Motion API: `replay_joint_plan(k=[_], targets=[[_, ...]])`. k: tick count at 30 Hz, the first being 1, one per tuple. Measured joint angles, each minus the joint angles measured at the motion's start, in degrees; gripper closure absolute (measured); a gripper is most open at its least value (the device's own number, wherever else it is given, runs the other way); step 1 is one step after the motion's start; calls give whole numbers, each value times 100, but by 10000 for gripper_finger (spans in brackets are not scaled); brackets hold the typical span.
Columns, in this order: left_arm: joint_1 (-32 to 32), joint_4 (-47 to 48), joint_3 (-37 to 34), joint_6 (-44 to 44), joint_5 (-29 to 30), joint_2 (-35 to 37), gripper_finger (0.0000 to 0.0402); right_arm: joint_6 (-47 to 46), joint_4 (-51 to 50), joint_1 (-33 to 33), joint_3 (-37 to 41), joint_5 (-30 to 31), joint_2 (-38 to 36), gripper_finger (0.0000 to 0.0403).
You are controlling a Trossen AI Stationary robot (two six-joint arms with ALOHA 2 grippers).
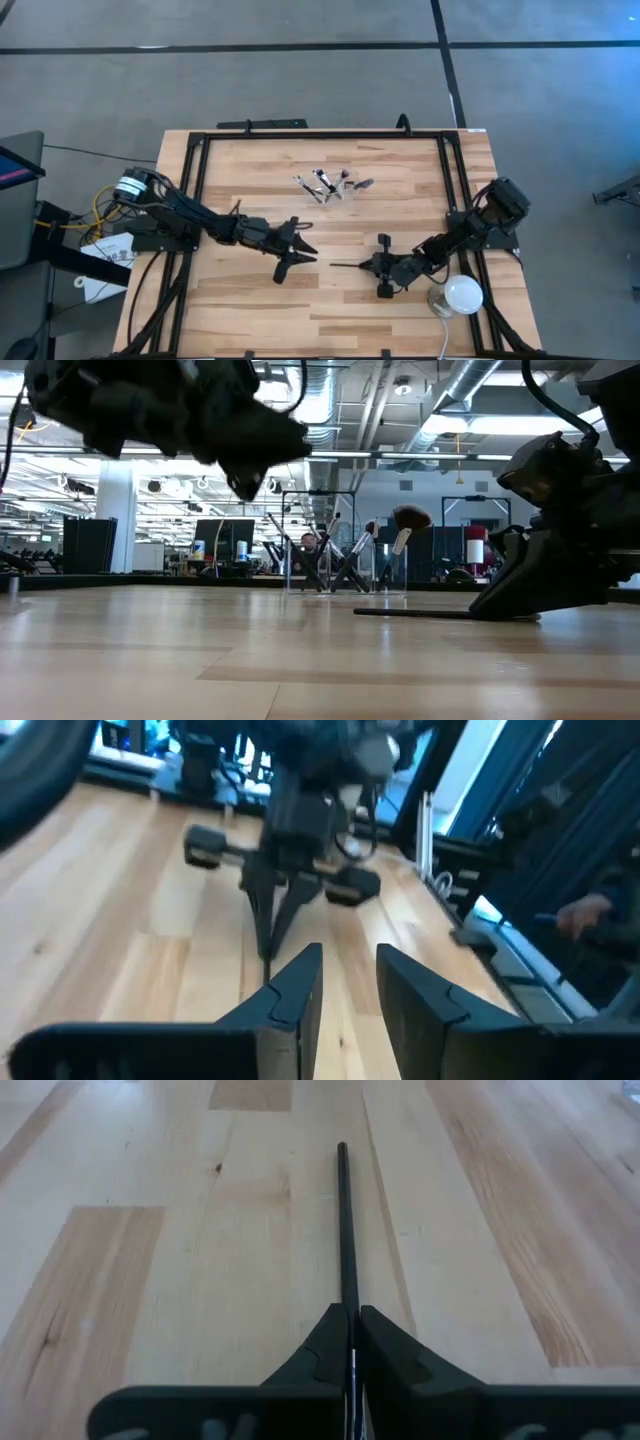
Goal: Put items in baskets/containers
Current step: Put the eyeshadow brush into the transparent organizer
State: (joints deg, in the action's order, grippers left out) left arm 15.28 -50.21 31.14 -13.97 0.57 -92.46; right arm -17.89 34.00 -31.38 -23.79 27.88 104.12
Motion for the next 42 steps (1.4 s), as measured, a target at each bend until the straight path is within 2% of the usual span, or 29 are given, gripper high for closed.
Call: replay_joint_plan(k=[4,7,10,15,19,24,42], targets=[[21,-286,152,-25,14,-812,308,154,206,30,38,-1,9,397],[-48,-287,507,-42,-88,-1468,308,548,615,35,70,21,68,398],[-82,-291,956,10,-274,-2055,308,740,562,39,-15,55,80,398],[-187,-274,1461,279,-279,-2568,308,741,351,39,-111,138,75,398],[-230,-258,1580,8,-511,-2793,308,741,488,35,-109,307,87,397],[-218,-260,1579,23,-501,-2993,308,741,533,35,-114,392,92,398],[-222,-240,1577,210,-82,-3024,308,737,555,39,-118,512,90,398]])
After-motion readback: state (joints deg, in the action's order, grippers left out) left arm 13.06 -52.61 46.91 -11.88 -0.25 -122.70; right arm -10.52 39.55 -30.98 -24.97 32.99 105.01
